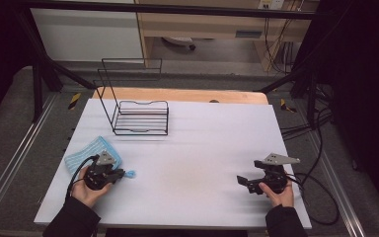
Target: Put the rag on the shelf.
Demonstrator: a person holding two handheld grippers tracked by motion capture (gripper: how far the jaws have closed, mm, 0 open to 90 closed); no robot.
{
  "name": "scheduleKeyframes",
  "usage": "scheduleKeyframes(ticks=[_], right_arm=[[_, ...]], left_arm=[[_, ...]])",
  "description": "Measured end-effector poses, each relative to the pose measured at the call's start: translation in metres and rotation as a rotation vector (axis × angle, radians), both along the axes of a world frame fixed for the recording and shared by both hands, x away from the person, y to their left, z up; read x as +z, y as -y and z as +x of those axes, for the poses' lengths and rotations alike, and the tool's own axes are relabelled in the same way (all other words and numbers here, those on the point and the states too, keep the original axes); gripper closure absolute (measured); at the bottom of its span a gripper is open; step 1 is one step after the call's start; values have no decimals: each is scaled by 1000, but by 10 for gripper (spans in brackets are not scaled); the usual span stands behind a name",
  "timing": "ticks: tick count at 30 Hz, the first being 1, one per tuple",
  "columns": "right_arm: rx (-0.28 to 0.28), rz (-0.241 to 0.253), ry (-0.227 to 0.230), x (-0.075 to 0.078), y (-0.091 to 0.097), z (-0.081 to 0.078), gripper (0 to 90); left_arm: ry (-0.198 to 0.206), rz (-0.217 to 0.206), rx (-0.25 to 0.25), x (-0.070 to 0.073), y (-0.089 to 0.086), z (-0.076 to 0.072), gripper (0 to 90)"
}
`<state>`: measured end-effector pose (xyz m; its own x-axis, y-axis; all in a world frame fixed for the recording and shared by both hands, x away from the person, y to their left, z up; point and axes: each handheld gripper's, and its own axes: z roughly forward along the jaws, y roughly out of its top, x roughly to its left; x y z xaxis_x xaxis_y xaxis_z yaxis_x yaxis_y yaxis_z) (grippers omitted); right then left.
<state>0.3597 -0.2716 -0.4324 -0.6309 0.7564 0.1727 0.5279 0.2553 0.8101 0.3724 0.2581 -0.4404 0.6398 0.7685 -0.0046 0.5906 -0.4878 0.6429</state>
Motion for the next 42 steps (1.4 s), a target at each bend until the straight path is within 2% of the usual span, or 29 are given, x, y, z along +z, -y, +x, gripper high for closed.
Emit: scheduleKeyframes(ticks=[7,16,18,19,20,21,22,24,25,28,31,35,36,38,40,41,42], right_arm=[[1,0,-3,0,0,0,17],[1,1,-2,0,0,0,17],[3,0,-4,0,0,0,18],[3,1,-3,0,0,0,18],[3,1,-3,0,0,0,18],[3,0,-1,0,0,0,18],[4,0,-2,0,0,0,18],[3,1,-3,0,0,0,18],[4,0,-3,0,0,0,18],[6,0,-1,0,0,0,18],[5,0,-5,0,0,0,18],[6,-2,-4,0,0,0,18],[6,-2,-5,0,0,0,18],[6,-1,-5,0,0,0,18],[5,-1,-7,0,0,0,18],[5,-1,-7,0,0,0,18],[6,-1,-6,0,0,0,18]], left_arm=[[-11,-56,32,0,0,4,876],[-4,-88,55,1,8,3,877],[11,-79,50,1,9,2,844],[32,-78,44,4,10,0,772],[56,-80,48,8,11,-1,772],[78,-82,44,12,10,-3,665],[103,-89,48,17,9,-4,628],[138,-51,59,22,7,-5,598],[137,-33,72,22,6,-5,552],[112,14,97,15,-1,-1,496],[91,47,110,9,-6,3,491],[85,71,130,4,-9,8,533],[83,77,129,3,-9,9,567],[86,86,127,1,-9,10,573],[90,97,131,0,-8,11,627],[92,101,131,0,-9,11,627],[91,105,132,0,-10,11,686]])
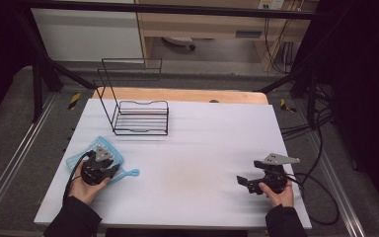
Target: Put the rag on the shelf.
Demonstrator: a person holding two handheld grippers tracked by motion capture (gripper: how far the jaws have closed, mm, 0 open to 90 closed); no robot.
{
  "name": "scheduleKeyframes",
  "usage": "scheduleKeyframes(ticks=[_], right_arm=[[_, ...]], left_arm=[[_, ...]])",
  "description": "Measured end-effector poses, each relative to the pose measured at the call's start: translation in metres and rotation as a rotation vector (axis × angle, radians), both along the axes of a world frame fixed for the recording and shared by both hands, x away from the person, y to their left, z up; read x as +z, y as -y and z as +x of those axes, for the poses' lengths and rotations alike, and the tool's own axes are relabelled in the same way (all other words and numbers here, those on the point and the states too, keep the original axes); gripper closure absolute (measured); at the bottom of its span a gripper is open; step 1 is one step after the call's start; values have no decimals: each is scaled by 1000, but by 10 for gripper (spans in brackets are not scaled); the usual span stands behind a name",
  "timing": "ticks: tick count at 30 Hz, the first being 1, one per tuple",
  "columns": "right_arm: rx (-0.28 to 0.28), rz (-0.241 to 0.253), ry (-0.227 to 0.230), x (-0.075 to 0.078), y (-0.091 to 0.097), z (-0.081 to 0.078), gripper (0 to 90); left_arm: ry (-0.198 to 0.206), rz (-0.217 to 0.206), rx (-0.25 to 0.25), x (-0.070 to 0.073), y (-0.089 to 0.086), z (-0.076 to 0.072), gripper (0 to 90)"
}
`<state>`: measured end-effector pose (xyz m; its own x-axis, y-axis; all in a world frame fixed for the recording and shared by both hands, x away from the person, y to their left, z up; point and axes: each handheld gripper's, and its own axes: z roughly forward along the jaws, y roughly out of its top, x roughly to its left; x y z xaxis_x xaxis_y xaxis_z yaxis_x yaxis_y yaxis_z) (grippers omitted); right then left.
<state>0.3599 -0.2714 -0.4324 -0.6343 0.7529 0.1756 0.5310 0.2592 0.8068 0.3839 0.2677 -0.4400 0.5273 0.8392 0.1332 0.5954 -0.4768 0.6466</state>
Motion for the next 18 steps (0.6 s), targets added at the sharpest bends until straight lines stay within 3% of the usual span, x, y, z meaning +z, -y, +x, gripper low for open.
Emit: scheduleKeyframes(ticks=[4,10,14,18], right_arm=[[1,-1,2,0,0,0,18],[0,1,-2,0,0,0,18],[1,0,-1,0,0,0,18],[1,0,-5,0,0,0,18]], left_arm=[[-18,-37,2,3,-6,2,781],[-27,-88,-19,17,-17,-4,807],[-69,-78,-70,25,-21,-14,806],[-107,-57,-111,20,-17,-22,794]])
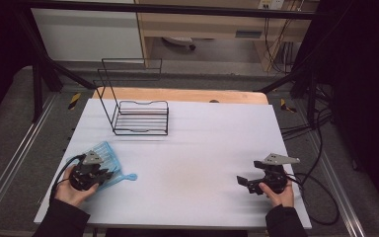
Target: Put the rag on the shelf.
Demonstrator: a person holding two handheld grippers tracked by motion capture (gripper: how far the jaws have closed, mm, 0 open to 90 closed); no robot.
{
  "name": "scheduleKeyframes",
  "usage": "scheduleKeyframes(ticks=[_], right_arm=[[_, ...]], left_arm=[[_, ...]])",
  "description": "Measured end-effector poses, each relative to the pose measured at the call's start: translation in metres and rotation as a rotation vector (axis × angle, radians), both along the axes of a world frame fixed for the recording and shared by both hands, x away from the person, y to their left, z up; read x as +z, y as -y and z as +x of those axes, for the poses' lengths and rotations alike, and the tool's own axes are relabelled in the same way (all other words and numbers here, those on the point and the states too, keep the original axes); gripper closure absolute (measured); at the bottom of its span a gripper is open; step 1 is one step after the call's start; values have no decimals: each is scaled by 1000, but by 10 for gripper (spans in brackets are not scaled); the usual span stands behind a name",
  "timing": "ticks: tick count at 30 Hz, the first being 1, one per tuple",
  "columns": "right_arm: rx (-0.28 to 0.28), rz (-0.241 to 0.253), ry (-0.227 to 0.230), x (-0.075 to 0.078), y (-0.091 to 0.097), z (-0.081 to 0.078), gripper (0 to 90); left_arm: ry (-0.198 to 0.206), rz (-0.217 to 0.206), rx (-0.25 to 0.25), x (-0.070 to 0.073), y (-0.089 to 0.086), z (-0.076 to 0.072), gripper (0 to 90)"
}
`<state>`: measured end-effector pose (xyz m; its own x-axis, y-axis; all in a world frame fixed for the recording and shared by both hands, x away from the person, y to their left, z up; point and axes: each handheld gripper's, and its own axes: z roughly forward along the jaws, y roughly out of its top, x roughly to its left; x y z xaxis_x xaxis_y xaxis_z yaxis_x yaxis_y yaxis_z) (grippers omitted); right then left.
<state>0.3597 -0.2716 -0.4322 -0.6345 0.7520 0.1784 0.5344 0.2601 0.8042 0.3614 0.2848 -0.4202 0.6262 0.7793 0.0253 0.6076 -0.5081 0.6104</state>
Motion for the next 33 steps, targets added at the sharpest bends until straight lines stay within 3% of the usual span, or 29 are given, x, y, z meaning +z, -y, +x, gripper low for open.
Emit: scheduleKeyframes(ticks=[4,10,13,23,27,29,33], right_arm=[[0,-2,1,0,0,0,18],[2,-3,1,-1,0,0,18],[1,0,0,-1,0,0,18],[1,0,-2,-1,-1,1,18],[1,5,-3,0,-1,0,18],[3,4,-3,0,0,1,18],[4,2,-9,0,-1,1,18]], left_arm=[[-2,3,2,-4,6,-1,763],[-3,3,3,-13,16,0,547],[0,8,0,-14,20,-1,511],[30,54,37,-17,24,0,657],[25,36,42,-16,21,2,716],[12,14,48,-16,19,3,777],[3,-31,60,-14,14,5,814]])
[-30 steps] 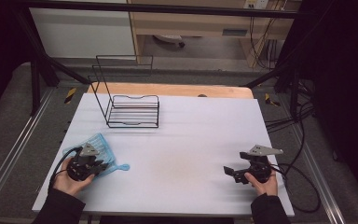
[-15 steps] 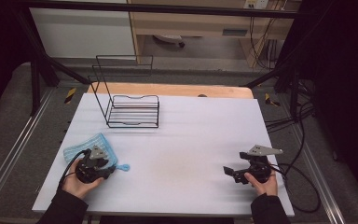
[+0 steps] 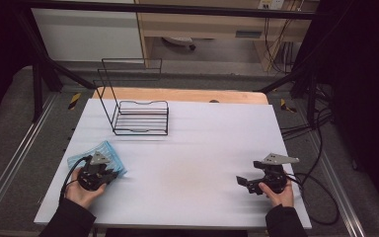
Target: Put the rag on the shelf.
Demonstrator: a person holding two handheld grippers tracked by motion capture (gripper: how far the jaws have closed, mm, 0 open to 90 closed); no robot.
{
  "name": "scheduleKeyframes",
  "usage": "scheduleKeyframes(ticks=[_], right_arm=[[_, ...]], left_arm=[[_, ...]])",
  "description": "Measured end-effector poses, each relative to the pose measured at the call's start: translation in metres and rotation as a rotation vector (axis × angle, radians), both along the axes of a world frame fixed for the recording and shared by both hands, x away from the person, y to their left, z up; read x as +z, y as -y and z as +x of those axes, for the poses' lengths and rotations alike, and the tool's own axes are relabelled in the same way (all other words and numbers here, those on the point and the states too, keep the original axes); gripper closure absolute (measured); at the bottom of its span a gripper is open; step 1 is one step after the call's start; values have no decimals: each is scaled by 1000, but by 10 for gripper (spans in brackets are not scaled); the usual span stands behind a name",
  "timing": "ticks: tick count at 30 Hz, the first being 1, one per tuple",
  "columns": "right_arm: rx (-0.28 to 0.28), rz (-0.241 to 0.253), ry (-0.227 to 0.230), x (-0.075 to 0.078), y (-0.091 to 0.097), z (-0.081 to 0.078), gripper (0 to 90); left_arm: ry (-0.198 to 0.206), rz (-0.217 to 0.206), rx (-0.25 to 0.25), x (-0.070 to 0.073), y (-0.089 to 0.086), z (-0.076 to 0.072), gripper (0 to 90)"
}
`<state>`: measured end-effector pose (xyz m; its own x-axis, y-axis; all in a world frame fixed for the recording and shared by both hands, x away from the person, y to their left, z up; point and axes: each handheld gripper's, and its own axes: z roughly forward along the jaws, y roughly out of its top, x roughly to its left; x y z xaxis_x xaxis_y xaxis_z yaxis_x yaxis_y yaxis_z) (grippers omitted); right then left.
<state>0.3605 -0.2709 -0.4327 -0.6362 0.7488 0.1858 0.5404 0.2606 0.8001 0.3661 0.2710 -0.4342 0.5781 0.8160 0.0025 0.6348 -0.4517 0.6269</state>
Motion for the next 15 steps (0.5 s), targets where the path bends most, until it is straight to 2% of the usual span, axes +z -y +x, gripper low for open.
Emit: scheduleKeyframes(ticks=[4,9,10,12,15], right_arm=[[1,1,0,0,0,0,18],[1,6,-2,1,1,0,18],[2,6,-1,1,1,0,19],[2,6,-2,1,1,0,18],[3,6,-2,1,1,0,18]], left_arm=[[11,-26,8,5,-3,0,826],[19,-119,14,13,-6,-1,832],[24,-123,9,14,-5,-2,832],[22,-95,-4,15,-1,-3,832],[6,-16,-14,10,3,-1,830]])
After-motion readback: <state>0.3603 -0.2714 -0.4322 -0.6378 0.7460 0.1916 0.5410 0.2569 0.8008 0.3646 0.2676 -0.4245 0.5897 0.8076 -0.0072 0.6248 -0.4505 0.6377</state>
